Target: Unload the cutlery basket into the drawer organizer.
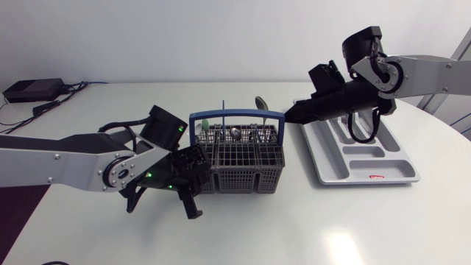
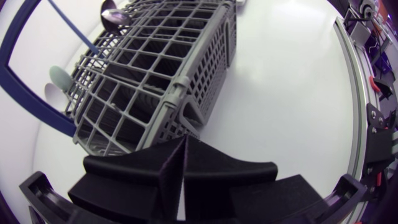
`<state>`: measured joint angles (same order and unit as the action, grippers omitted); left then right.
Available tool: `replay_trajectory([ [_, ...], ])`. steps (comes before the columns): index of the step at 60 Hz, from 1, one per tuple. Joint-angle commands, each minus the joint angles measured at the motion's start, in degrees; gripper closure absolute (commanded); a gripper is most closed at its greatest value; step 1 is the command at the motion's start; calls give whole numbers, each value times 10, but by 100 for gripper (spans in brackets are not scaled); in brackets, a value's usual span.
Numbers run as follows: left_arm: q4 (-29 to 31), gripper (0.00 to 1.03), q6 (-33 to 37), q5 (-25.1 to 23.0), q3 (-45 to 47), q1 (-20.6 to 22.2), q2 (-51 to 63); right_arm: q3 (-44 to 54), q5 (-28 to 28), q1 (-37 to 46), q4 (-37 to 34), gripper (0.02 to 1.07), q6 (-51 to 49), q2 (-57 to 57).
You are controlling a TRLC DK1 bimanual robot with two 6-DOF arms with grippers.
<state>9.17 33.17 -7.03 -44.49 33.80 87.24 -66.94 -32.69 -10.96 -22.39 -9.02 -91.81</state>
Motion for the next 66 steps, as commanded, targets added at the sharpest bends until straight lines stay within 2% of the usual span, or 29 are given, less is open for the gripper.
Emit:
replay_trajectory([
  [1,-18,87,15,3,-4,-24,9,31,-7,-15,-14,96,-5,28],
  [16,-42,87,22,3,-7,-65,9,82,-6,-65,-36,96,-19,88],
  [22,-40,87,22,0,1,-78,-11,84,11,-48,-23,96,-19,94],
  [35,-35,87,25,-12,29,-108,-53,45,10,16,28,96,-15,-3],
  [50,-36,87,38,-18,30,-138,-48,-28,17,19,78,96,17,-112],
  [66,-67,87,38,-25,11,-149,-5,-86,10,8,75,96,34,-182],
])
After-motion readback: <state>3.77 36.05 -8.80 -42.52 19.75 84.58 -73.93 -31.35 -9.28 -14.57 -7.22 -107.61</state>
